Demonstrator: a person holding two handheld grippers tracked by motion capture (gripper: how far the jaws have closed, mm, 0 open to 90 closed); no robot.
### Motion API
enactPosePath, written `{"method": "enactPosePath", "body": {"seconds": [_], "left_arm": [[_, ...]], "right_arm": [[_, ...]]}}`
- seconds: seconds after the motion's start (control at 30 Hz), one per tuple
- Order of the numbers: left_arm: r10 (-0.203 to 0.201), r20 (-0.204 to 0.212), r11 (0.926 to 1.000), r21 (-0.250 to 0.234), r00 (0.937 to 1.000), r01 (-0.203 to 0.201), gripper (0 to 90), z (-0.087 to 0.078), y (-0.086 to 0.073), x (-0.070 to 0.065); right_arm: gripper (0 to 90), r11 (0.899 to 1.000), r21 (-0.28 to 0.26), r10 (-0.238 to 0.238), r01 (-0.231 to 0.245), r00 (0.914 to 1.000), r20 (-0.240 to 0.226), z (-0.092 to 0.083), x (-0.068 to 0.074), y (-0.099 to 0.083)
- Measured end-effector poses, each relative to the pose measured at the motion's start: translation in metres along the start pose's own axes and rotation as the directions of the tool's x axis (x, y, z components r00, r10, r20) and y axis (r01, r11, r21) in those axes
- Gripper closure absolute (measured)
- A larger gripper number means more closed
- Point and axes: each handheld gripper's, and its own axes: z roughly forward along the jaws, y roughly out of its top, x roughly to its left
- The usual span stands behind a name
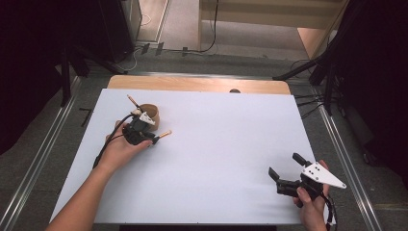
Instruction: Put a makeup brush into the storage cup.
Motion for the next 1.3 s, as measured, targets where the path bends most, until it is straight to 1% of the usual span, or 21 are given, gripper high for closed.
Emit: {"method": "enactPosePath", "body": {"seconds": [0.07,0.13,0.2,0.3,0.37,0.43,0.5,0.6,0.63,0.77,0.83,0.97,1.1,1.13,1.17,1.2,1.3], "left_arm": [[0.005,0.010,1.0000,0.006,0.9999,-0.005,81.3,0.000,0.001,0.000],[0.007,0.015,1.0000,0.006,0.9999,-0.007,84.1,0.001,0.001,0.000],[0.009,0.015,0.9999,0.007,0.9998,-0.009,84.4,0.001,0.001,-0.001],[0.022,0.001,0.9997,0.009,0.9997,-0.022,84.5,0.000,0.002,-0.003],[0.026,0.005,0.9996,0.006,0.9997,-0.026,84.6,0.000,0.002,-0.002],[0.014,0.024,0.9999,-0.008,0.9996,-0.014,84.6,-0.001,0.001,-0.001],[0.007,0.028,0.9996,-0.028,0.9996,-0.006,84.6,-0.003,0.002,0.000],[-0.010,0.043,0.9973,-0.073,0.9990,0.014,84.6,-0.011,0.003,0.001],[-0.017,0.042,0.9960,-0.087,0.9990,0.021,84.6,-0.013,0.003,0.001],[-0.034,0.049,0.9878,-0.151,0.9982,0.041,84.6,-0.024,0.003,0.002],[-0.042,0.055,0.9821,-0.181,0.9976,0.051,84.6,-0.029,0.003,0.003],[-0.050,0.065,0.9735,-0.220,0.9966,0.063,84.6,-0.034,0.003,0.004],[-0.060,0.067,0.9591,-0.273,0.9960,0.076,84.6,-0.039,0.003,0.004],[-0.056,0.062,0.9565,-0.283,0.9965,0.071,84.6,-0.040,0.003,0.004],[-0.056,0.063,0.9521,-0.297,0.9964,0.073,84.6,-0.041,0.003,0.004],[-0.062,0.066,0.9469,-0.312,0.9959,0.079,84.6,-0.043,0.003,0.004],[-0.068,0.065,0.9281,-0.362,0.9956,0.087,84.6,-0.048,0.003,0.004]], "right_arm": [[0.0,1.000,0.001,-0.001,0.001,1.0000,0.000,0.000,0.000,0.000],[0.0,1.000,0.003,-0.001,0.001,1.0000,-0.001,0.001,0.000,0.000],[0.0,1.000,0.002,-0.003,0.003,1.0000,0.000,0.001,0.001,0.000],[0.0,1.000,0.003,-0.003,0.003,1.0000,-0.001,0.001,0.001,0.000],[0.0,1.000,0.003,-0.003,0.003,1.0000,0.000,0.001,0.001,0.000],[0.0,1.000,0.003,-0.001,0.001,1.0000,0.000,0.001,0.001,0.000],[0.0,1.000,0.001,0.000,0.000,1.0000,0.001,0.000,0.000,0.000],[0.0,1.000,0.000,0.001,-0.001,1.0000,0.004,0.000,-0.001,0.000],[0.0,1.000,-0.001,0.001,-0.001,1.0000,0.004,0.000,-0.001,0.000],[0.0,1.000,-0.003,-0.001,0.001,1.0000,0.002,0.000,0.000,0.000],[0.0,1.000,-0.001,0.001,-0.001,1.0000,0.002,0.000,0.000,0.000],[0.0,1.000,0.001,-0.001,0.001,1.0000,0.003,0.000,0.000,0.000],[0.0,1.000,0.002,-0.003,0.003,1.0000,0.003,0.001,0.000,0.000],[0.0,1.000,0.002,-0.003,0.003,1.0000,0.003,0.001,0.000,0.000],[0.0,1.000,0.002,-0.002,0.002,1.0000,0.003,0.001,0.000,0.000],[0.0,1.000,0.002,-0.003,0.003,1.0000,0.003,0.001,0.000,0.000],[0.0,1.000,0.003,-0.002,0.002,1.0000,0.003,0.001,0.000,-0.001]]}}
